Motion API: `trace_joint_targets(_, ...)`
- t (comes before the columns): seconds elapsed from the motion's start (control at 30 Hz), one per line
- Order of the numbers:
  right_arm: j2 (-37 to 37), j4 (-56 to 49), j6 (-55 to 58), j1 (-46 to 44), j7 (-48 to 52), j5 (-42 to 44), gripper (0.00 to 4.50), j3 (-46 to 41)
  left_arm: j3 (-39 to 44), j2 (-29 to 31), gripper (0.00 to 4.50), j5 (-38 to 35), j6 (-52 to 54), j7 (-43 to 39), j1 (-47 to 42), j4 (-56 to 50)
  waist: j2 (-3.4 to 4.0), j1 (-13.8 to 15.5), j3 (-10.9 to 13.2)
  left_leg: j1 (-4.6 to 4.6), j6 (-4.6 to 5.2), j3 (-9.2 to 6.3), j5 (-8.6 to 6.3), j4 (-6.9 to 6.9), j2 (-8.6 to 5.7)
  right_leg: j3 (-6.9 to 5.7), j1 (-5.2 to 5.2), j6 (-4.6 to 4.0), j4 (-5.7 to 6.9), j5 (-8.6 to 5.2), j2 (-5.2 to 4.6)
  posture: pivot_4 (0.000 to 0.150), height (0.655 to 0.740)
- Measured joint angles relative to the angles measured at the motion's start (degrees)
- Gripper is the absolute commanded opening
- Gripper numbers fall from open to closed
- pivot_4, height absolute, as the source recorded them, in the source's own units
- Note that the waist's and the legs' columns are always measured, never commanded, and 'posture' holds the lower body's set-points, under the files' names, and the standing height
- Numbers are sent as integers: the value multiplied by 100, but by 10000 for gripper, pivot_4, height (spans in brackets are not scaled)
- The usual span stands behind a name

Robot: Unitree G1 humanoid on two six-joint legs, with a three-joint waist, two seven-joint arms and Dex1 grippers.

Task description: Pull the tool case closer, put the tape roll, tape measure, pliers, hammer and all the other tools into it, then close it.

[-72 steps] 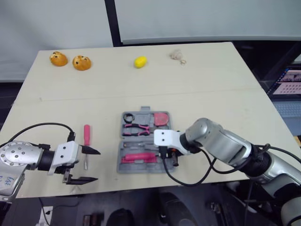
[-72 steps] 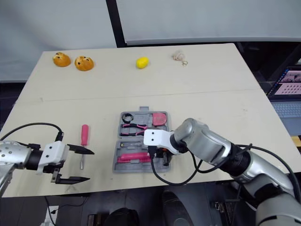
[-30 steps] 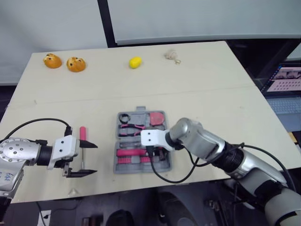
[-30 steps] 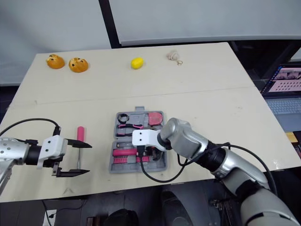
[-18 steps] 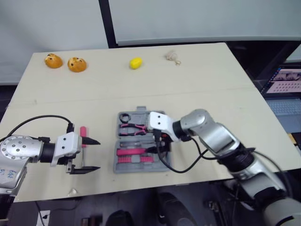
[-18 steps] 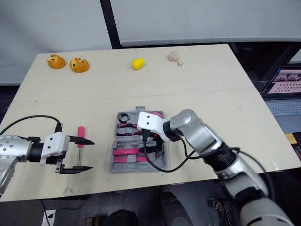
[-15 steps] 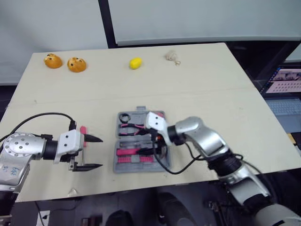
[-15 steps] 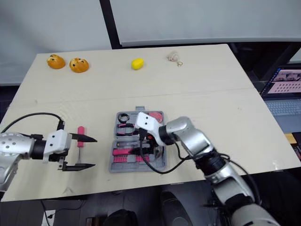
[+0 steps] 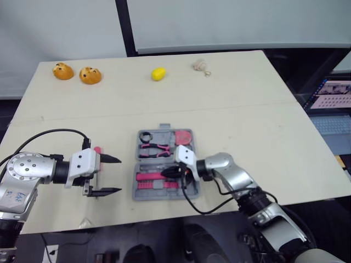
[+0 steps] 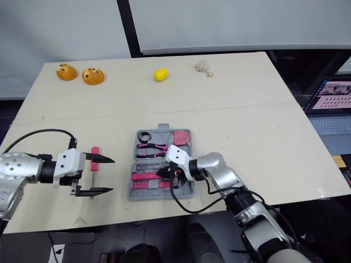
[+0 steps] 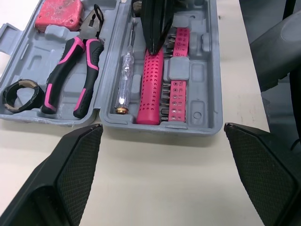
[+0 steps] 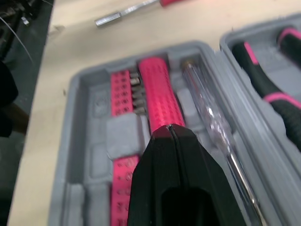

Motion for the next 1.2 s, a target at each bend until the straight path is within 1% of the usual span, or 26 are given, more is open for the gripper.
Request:
trace_joint_targets(0.17,-26,37,137,-230,-33,-372,248,219,-5,-34,45000,15,-22,11,-1,3,-4,2,-9,7,0,0,0,7,0,0,5,-2,7,-1,0,1500,7400)
trace_joint_targets(0.3,-188,19,213,-445,-108,-866,248,610,-43,-111,45000,51,-52,13,-105,22,-5,28,-85,29,0,-6,0,5,0,-4,33,-3,-1,-2,0,1500,7400)
trace_joint_targets(0.33,-289,18,228,-441,-115,-1002,248,666,-66,-124,45000,71,-59,12,-162,39,-9,82,-96,72,1,-9,-1,-7,0,-11,82,-7,-20,-4,-1,1500,7400)
trace_joint_targets(0.37,-296,17,228,-436,-115,-1012,248,667,-65,-125,45000,73,-60,13,-165,44,-10,89,-96,79,1,-9,-1,-10,0,-11,90,-8,-25,-5,-1,1500,7400)
trace_joint_targets(0.4,-316,16,273,-389,-119,-1108,248,682,-67,-128,45000,104,-71,12,-217,177,-18,171,-127,157,1,-5,-1,-55,-1,-10,170,-10,-64,-6,-1,1500,7400)
trace_joint_targets(0.43,-315,16,322,-364,-128,-1119,248,682,-69,-130,45000,132,-74,14,-228,228,-27,198,-139,199,1,-4,-3,-71,0,-11,210,-13,-79,-10,-1,1500,7400)
trace_joint_targets(0.47,-316,16,346,-344,-131,-1126,248,678,-76,-136,45000,160,-87,13,-244,241,-34,217,-162,206,-2,-3,-5,-78,0,-12,215,-14,-82,-12,-1,1500,7400)
trace_joint_targets(0.6,-315,-9,367,-282,-145,-1188,248,662,-202,-230,45000,217,-162,15,-428,377,-60,305,-220,209,-6,-1,-7,-81,1,-14,215,-17,-82,-15,1,1500,7400)
trace_joint_targets(0.73,-304,-52,46,-46,-266,-1160,248,462,-226,-254,45000,237,-194,19,-448,458,-59,329,-222,208,-7,0,-7,-84,4,-13,211,-20,-81,-16,0,1500,7400)
trace_joint_targets(0.87,-40,-255,61,422,-273,-539,248,-92,-227,-263,45000,238,-232,20,-465,467,-47,336,-207,187,-9,3,-6,-90,5,-11,186,-20,-77,-17,1,1500,7400)
trace_joint_targets(1.03,97,-537,113,456,-132,-169,248,-115,-236,-354,45000,238,-235,21,-494,465,-27,291,-182,174,-14,10,-3,-93,7,-4,160,-22,-67,-18,4,1500,7400)
trace_joint_targets(1.2,89,-474,181,424,-119,-139,248,-134,-236,-358,45000,238,-234,21,-494,463,-27,322,-179,169,-13,10,-4,-93,6,-4,161,-22,-74,-18,3,1500,7400)
